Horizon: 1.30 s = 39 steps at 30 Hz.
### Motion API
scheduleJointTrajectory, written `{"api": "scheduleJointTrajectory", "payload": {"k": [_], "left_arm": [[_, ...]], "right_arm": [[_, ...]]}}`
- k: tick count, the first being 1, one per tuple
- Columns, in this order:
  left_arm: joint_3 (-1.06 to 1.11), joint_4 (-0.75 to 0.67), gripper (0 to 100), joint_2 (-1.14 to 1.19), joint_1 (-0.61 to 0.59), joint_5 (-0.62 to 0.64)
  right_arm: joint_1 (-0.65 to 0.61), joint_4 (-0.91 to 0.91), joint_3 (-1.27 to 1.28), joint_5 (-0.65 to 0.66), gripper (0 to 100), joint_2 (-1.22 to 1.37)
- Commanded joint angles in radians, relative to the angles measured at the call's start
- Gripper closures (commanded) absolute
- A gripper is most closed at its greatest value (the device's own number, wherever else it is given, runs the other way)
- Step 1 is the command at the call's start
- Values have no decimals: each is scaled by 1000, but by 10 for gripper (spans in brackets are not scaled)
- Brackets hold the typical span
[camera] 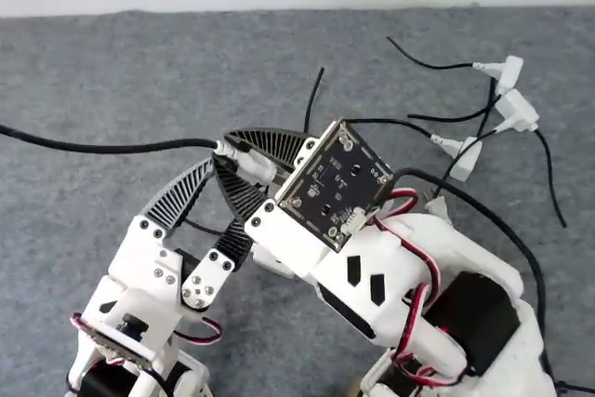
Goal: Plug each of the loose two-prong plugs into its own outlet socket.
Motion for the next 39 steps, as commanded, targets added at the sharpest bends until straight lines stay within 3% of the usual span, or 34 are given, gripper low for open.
{"api": "scheduleJointTrajectory", "payload": {"k": [1,11,35,39], "left_arm": [[-44,2,836,-17,-12,8],[12,-35,836,-17,-101,14],[56,-34,836,-17,-106,8],[79,-43,836,-17,-141,8]], "right_arm": [[-28,15,-41,11,990,-13],[-27,47,-43,12,990,-13],[-21,191,-12,17,990,-97],[44,180,38,17,990,-120]]}}
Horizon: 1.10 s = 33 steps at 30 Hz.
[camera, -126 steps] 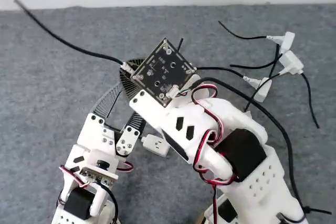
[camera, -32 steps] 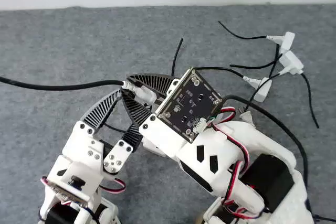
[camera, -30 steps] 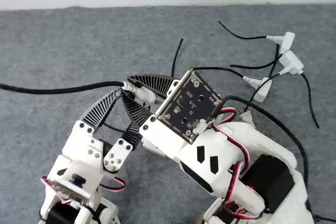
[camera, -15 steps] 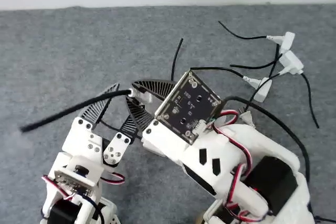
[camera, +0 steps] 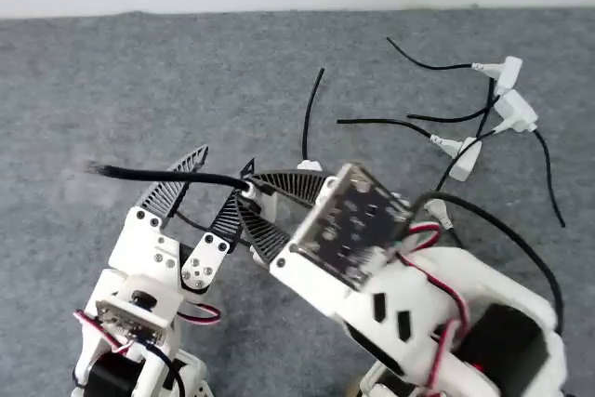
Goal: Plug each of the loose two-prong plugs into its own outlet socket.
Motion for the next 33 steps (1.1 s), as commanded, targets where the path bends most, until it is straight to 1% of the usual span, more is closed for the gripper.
{"api": "scheduleJointTrajectory", "payload": {"k": [1,6,8,11,14,17,19,21,24,26,28,31,33], "left_arm": [[16,-51,836,-17,-49,6],[105,-137,836,-17,-140,9],[140,-137,836,-17,-173,8],[191,-137,836,-17,-242,8],[228,-137,836,-17,-344,12],[259,-137,836,-17,-450,14],[291,-137,836,-17,-493,20],[328,-143,836,-17,-505,48],[341,-166,835,-17,-485,58],[358,-173,835,-17,-482,57],[377,-207,835,-17,-483,55],[383,-213,835,-12,-477,55],[383,-213,835,-12,-479,55]], "right_arm": [[59,-7,18,14,990,-33],[91,-8,94,15,990,-54],[91,-25,143,9,990,-56],[91,-104,269,6,990,-59],[94,-255,462,-14,990,-59],[151,-447,664,-54,990,-58],[202,-587,796,-77,990,-58],[251,-722,918,-95,990,-54],[306,-905,1079,-153,990,-48],[318,-1030,1186,-187,990,-47],[320,-1153,1290,-192,990,-47],[320,-1268,1401,-193,990,-47],[318,-1287,1435,-195,990,-50]]}}
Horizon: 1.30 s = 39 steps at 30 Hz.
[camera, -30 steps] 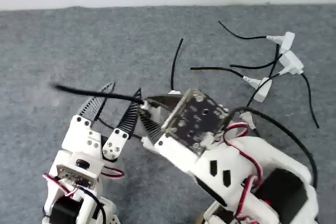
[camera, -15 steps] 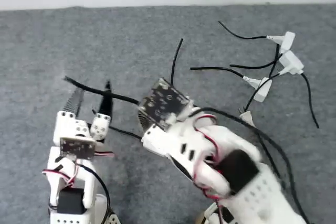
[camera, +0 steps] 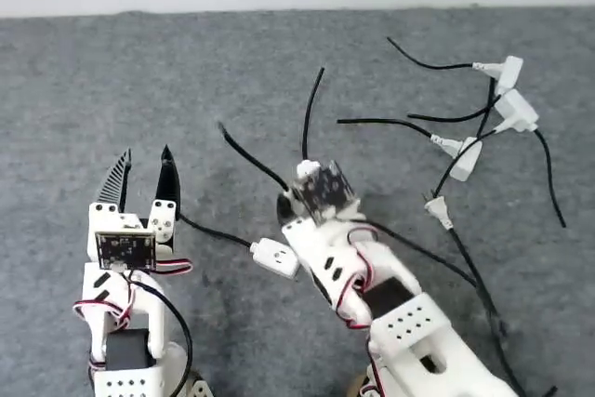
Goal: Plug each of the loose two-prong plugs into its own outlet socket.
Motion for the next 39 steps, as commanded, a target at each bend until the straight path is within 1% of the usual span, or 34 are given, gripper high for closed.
{"api": "scheduleJointTrajectory", "payload": {"k": [1,3,7,10,13,30,36,39], "left_arm": [[-10,-32,835,-12,6,11],[-10,-32,835,-12,6,11],[-10,-32,835,-11,6,11],[-10,-34,835,-11,5,11],[-10,-34,835,-11,3,11],[-10,-34,835,-9,3,9],[-10,-32,835,-9,3,9],[-10,-32,835,-9,5,9]], "right_arm": [[12,-70,37,-20,990,-12],[-7,-70,48,-29,990,-13],[-65,-68,51,-97,990,-13],[-130,-68,46,-98,990,-13],[-162,-68,52,-98,990,-10],[-159,-68,101,-95,990,-13],[-71,-70,92,-95,991,-15],[-67,-70,98,-95,991,-15]]}}
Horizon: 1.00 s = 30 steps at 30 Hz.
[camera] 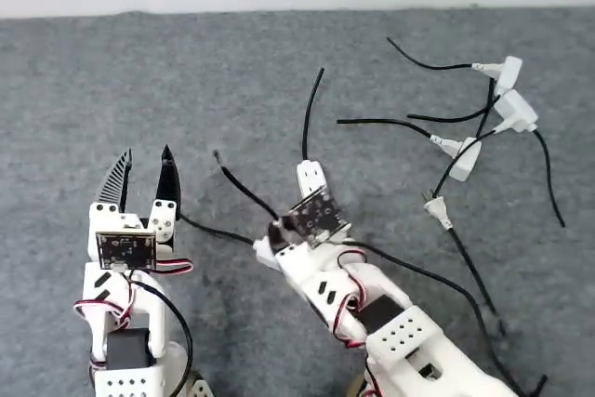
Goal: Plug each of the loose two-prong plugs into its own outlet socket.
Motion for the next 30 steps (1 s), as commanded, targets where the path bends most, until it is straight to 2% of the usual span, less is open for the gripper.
{"api": "scheduleJointTrajectory", "payload": {"k": [1,18,30], "left_arm": [[-10,-32,835,-9,5,9],[-10,-32,835,-9,6,9],[-10,-32,835,-9,6,9]], "right_arm": [[10,-18,-12,-9,991,-13],[-61,-21,-6,-9,991,-13],[-48,-18,14,37,991,-13]]}}
